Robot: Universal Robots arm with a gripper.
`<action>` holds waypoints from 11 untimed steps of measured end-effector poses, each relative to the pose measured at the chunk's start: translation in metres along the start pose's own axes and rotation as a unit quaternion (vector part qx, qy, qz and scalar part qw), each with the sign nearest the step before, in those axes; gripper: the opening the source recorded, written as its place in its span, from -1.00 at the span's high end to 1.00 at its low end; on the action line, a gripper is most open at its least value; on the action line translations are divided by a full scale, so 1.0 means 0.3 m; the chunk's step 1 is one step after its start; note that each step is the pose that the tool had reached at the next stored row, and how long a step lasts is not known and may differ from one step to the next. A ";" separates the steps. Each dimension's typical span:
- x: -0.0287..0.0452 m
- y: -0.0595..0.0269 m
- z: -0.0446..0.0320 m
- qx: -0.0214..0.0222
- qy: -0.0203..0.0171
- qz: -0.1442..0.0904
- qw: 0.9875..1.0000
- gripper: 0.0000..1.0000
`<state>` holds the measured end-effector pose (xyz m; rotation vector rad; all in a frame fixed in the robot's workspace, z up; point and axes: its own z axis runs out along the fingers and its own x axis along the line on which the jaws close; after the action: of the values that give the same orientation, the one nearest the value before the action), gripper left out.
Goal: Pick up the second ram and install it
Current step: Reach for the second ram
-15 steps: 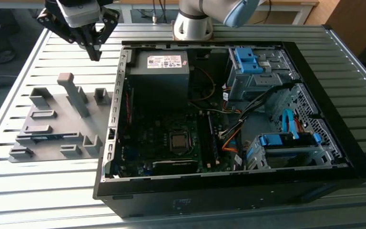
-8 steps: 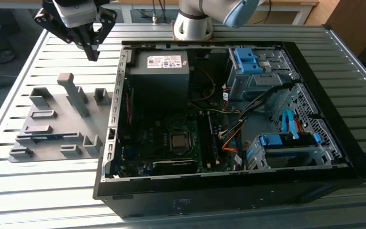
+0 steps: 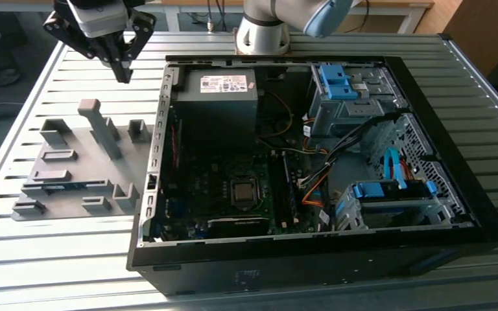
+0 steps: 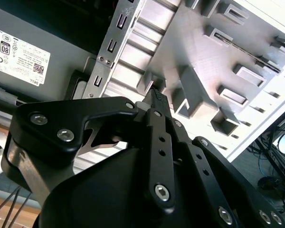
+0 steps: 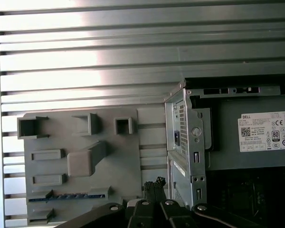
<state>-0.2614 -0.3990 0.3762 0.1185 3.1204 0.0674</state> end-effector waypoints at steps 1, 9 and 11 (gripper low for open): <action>0.002 0.000 0.000 0.000 0.000 0.000 1.000 0.79; 0.017 -0.001 0.001 0.000 0.000 0.000 1.000 0.79; 0.021 -0.002 0.002 0.000 0.000 0.000 1.000 0.79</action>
<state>-0.2676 -0.3990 0.3755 0.1186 3.1204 0.0673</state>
